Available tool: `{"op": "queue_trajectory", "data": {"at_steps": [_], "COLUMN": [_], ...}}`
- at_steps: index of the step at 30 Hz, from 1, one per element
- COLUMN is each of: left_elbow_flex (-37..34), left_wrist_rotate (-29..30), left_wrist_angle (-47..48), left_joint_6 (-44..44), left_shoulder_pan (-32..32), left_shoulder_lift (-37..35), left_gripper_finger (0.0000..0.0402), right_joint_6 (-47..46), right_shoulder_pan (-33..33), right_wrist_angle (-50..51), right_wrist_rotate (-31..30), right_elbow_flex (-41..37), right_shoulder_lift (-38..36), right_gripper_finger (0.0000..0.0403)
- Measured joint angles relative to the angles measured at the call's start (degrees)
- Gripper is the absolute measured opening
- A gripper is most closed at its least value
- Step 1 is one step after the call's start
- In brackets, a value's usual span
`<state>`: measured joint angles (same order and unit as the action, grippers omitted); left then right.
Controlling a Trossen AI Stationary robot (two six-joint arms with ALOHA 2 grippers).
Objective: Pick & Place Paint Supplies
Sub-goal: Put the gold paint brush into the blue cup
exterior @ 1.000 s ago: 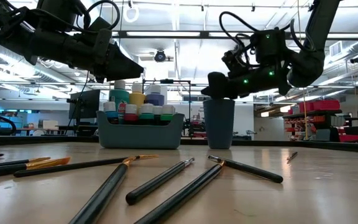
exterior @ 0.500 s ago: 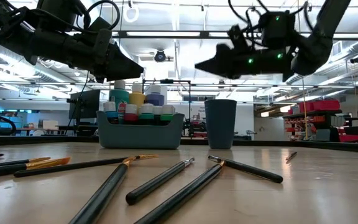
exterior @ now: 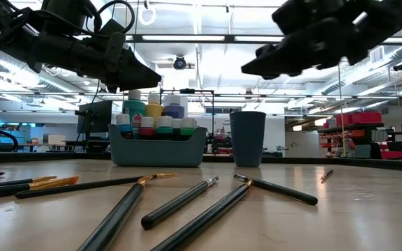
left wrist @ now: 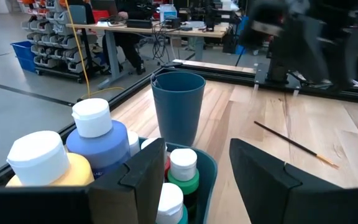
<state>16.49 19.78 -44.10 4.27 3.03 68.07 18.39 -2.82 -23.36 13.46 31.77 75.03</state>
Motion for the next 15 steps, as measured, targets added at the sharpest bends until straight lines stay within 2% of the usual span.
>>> {"op": "queue_trajectory", "data": {"at_steps": [5,9,13,15], "left_elbow_flex": [0.00,0.00,0.00,0.00], "left_wrist_rotate": [0.02,0.02,0.02,0.02], "left_wrist_angle": [0.00,0.00,0.00,0.00], "left_joint_6": [0.26,2.23,3.23,3.24], "left_shoulder_pan": [0.00,0.01,0.00,0.02], "left_shoulder_lift": [0.00,0.00,0.00,0.00], "left_gripper_finger": [0.0190,0.0190,0.0190,0.0190], "right_joint_6": [-2.91,-1.73,0.12,0.15], "right_shoulder_pan": [2.83,5.03,6.77,7.31], "right_wrist_angle": [10.82,19.37,25.15,24.89], "right_wrist_rotate": [2.56,2.64,2.62,2.67], "right_elbow_flex": [0.00,0.00,0.00,-0.02], "right_shoulder_lift": [-0.29,-0.27,0.69,1.88], "right_gripper_finger": [0.0154,0.0180,0.0188,0.0186]}}
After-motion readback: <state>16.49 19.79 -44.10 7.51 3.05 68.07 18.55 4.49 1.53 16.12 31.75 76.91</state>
